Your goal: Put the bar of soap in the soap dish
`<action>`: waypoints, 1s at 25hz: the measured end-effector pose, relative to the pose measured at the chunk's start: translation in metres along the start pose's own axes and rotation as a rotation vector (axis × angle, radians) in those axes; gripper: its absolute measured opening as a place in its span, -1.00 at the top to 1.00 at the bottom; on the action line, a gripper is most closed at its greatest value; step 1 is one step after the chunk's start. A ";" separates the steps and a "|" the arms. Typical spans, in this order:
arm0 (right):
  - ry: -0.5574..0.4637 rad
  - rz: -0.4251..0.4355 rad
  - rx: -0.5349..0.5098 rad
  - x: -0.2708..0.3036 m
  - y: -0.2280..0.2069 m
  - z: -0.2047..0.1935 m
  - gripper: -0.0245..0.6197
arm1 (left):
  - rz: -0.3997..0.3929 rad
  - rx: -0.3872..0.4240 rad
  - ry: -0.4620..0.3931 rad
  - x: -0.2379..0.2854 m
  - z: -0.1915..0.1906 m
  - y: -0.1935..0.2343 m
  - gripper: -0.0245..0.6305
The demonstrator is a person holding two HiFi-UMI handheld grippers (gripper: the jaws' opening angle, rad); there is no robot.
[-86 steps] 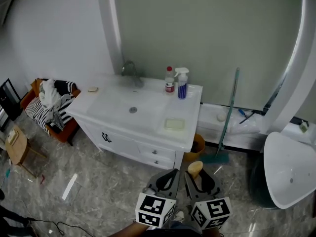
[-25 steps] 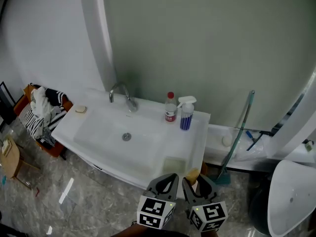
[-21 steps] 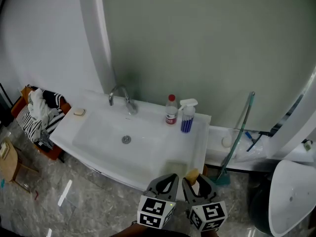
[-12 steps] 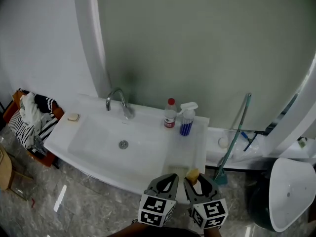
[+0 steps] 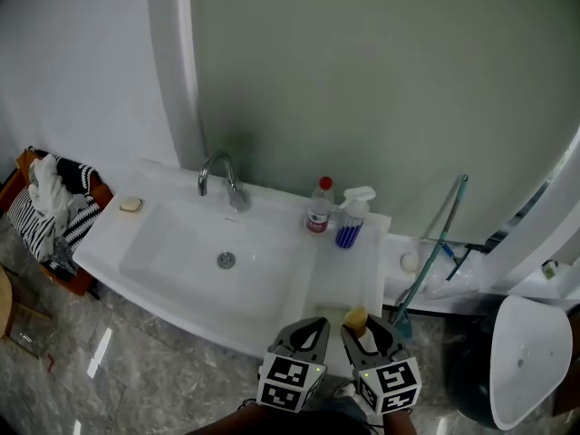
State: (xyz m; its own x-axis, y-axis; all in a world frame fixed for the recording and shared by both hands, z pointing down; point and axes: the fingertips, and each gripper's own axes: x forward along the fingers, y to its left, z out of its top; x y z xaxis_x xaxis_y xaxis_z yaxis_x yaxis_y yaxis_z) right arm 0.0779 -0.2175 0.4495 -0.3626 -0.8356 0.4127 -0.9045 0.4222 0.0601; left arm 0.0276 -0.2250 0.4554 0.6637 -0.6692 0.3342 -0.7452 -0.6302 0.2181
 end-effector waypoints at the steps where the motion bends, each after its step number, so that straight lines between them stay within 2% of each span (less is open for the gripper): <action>1: 0.005 0.010 -0.010 0.003 -0.001 -0.001 0.35 | 0.008 -0.001 -0.002 0.001 -0.001 0.003 0.89; 5: 0.034 0.052 -0.055 0.016 -0.009 -0.007 0.35 | 0.045 -0.006 -0.003 0.008 -0.007 0.015 0.89; 13: 0.124 0.182 -0.159 0.040 -0.010 -0.024 0.35 | 0.139 -0.072 0.005 0.018 -0.022 0.030 0.89; 25: 0.302 0.360 -0.282 0.072 -0.002 -0.060 0.35 | 0.247 -0.164 0.019 0.022 -0.038 0.055 0.89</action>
State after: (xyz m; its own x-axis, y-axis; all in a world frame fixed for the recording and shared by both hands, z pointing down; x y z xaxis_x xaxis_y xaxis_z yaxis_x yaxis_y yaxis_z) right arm 0.0666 -0.2578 0.5337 -0.5199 -0.5003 0.6924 -0.6249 0.7754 0.0911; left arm -0.0010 -0.2589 0.5099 0.4610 -0.7858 0.4124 -0.8855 -0.3763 0.2727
